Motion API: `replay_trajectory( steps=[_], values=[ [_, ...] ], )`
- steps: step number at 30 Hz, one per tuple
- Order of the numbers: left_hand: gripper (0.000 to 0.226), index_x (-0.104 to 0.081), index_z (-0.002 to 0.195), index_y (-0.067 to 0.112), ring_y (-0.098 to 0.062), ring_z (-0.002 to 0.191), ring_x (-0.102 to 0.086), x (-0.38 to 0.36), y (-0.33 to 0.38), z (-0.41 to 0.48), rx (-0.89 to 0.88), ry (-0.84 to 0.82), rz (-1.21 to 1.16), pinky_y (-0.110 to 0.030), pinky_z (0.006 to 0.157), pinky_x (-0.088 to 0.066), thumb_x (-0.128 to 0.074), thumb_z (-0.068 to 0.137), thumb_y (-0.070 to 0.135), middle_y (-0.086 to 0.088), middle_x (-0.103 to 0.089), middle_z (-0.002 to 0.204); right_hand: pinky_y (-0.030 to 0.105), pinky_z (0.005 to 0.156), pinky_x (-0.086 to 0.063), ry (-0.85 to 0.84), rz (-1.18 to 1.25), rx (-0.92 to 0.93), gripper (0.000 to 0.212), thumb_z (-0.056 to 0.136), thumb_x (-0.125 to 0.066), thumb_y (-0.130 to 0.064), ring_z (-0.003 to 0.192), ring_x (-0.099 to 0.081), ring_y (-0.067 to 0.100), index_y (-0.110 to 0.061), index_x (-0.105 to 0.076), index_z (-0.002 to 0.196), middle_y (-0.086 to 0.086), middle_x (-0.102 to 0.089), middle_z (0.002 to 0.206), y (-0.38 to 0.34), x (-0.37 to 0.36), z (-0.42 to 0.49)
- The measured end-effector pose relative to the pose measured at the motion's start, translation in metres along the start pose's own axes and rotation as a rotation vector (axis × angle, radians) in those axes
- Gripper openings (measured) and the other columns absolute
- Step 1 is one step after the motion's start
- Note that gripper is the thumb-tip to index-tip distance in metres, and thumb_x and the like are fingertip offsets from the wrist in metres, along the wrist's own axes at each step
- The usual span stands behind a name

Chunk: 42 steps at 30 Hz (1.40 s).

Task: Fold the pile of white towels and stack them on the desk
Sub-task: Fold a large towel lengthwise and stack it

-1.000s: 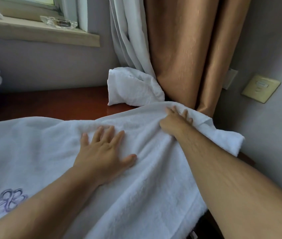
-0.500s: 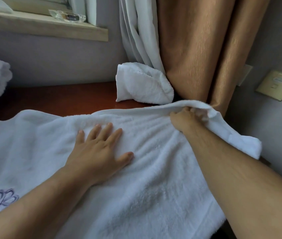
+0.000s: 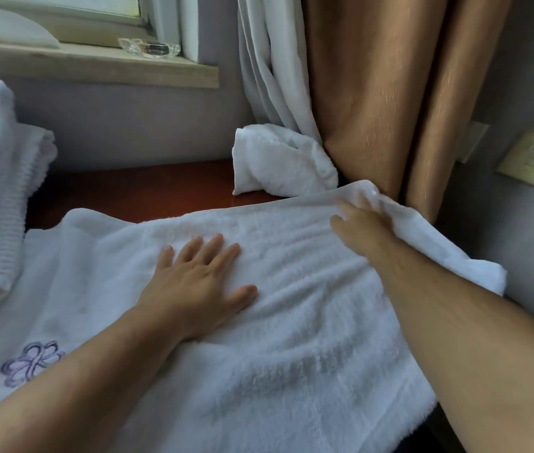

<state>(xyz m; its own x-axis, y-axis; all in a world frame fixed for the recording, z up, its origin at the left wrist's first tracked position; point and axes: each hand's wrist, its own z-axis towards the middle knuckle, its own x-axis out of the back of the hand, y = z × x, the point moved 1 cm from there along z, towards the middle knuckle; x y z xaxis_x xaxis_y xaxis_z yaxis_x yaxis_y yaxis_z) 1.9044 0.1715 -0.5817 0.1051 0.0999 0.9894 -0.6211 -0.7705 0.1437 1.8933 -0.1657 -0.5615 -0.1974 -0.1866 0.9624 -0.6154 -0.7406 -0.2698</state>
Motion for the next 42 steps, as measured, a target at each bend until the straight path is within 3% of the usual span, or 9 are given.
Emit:
replay_trajectory(
  steps=[2,6,9,16,18,23,32,39,42],
  values=[
    [0.096,0.001,0.157,0.044,-0.015,0.155,0.009,0.000,0.000,0.000,0.004,0.000,0.000,-0.051,0.124,0.004,-0.004,0.073,0.089,0.011,0.008,0.168,0.048,0.124,-0.014,-0.026,-0.067,0.228,0.053,0.096,-0.032,-0.049,0.153,-0.010,0.028,-0.045,-0.043,0.148,-0.006,-0.011,0.169,-0.004,-0.003,-0.007],
    [0.093,0.000,0.158,0.044,-0.015,0.155,0.008,-0.001,0.000,-0.001,0.002,0.009,0.006,-0.049,0.124,0.004,-0.006,0.076,0.089,0.011,0.007,0.169,0.050,0.110,-0.030,0.013,-0.056,0.057,0.051,0.098,-0.024,-0.047,0.136,-0.036,0.033,-0.026,-0.054,0.133,0.007,-0.041,0.153,0.001,0.001,-0.032],
    [0.097,0.001,0.157,0.046,-0.014,0.155,0.009,0.001,-0.001,-0.001,-0.001,-0.009,-0.013,-0.048,0.124,0.004,-0.002,0.072,0.091,0.012,0.008,0.168,0.057,0.113,-0.026,-0.058,-0.116,-0.036,0.055,0.100,-0.023,-0.051,0.139,-0.031,0.039,-0.027,-0.043,0.146,0.007,-0.036,0.155,0.024,0.009,-0.058],
    [0.071,-0.009,0.160,0.034,-0.026,0.155,-0.001,0.014,0.024,0.001,0.076,-0.106,0.057,-0.056,0.122,-0.005,-0.021,0.098,0.067,-0.001,-0.001,0.169,0.057,0.123,-0.014,0.001,-0.127,-0.722,0.082,0.097,-0.031,-0.060,0.151,-0.014,0.043,-0.008,-0.022,0.160,0.020,-0.017,0.165,0.092,0.044,-0.125],
    [0.056,-0.025,0.155,0.027,-0.028,0.151,-0.015,0.020,0.049,0.001,0.010,-0.044,0.032,-0.055,0.121,-0.014,-0.030,0.103,0.047,-0.006,-0.021,0.164,0.059,0.123,-0.010,-0.030,-0.133,-0.615,0.070,0.101,-0.035,-0.045,0.153,-0.006,0.042,-0.008,-0.023,0.159,0.016,-0.011,0.168,0.086,0.048,-0.130],
    [0.053,-0.034,0.153,0.031,-0.023,0.145,-0.027,0.010,0.097,-0.024,-0.165,0.043,-0.134,-0.042,0.116,-0.023,-0.035,0.102,0.048,0.003,-0.033,0.159,0.049,0.112,-0.038,-0.076,0.013,-0.032,0.056,0.100,-0.036,-0.049,0.130,-0.047,0.032,-0.017,-0.052,0.143,0.008,-0.052,0.144,0.045,0.031,-0.142],
    [0.045,-0.042,0.148,0.041,-0.018,0.145,-0.029,0.009,0.054,0.007,-0.135,0.129,-0.107,-0.037,0.116,-0.022,-0.035,0.104,0.045,0.009,-0.038,0.157,0.049,0.112,-0.034,-0.047,-0.026,0.014,0.057,0.100,-0.036,-0.049,0.134,-0.044,0.030,-0.014,-0.050,0.142,0.006,-0.051,0.146,0.015,0.014,-0.085],
    [0.061,-0.014,0.156,0.044,-0.016,0.154,-0.001,-0.009,0.063,0.050,-0.161,0.050,-0.068,-0.043,0.122,-0.002,-0.019,0.099,0.065,0.009,-0.004,0.169,0.054,0.120,-0.017,-0.024,-0.069,-0.196,0.079,0.098,-0.028,-0.059,0.149,-0.018,0.039,-0.009,-0.021,0.159,0.019,-0.023,0.163,0.007,0.004,-0.016],
    [0.059,-0.019,0.155,0.045,-0.015,0.154,-0.004,-0.008,0.067,0.053,-0.153,0.071,-0.096,-0.042,0.122,-0.002,-0.021,0.099,0.063,0.010,-0.008,0.168,0.054,0.115,-0.028,0.088,-0.081,-0.229,0.069,0.097,-0.033,-0.050,0.137,-0.038,0.042,-0.001,-0.039,0.146,0.023,-0.043,0.149,0.000,0.001,-0.005]
  ],
)
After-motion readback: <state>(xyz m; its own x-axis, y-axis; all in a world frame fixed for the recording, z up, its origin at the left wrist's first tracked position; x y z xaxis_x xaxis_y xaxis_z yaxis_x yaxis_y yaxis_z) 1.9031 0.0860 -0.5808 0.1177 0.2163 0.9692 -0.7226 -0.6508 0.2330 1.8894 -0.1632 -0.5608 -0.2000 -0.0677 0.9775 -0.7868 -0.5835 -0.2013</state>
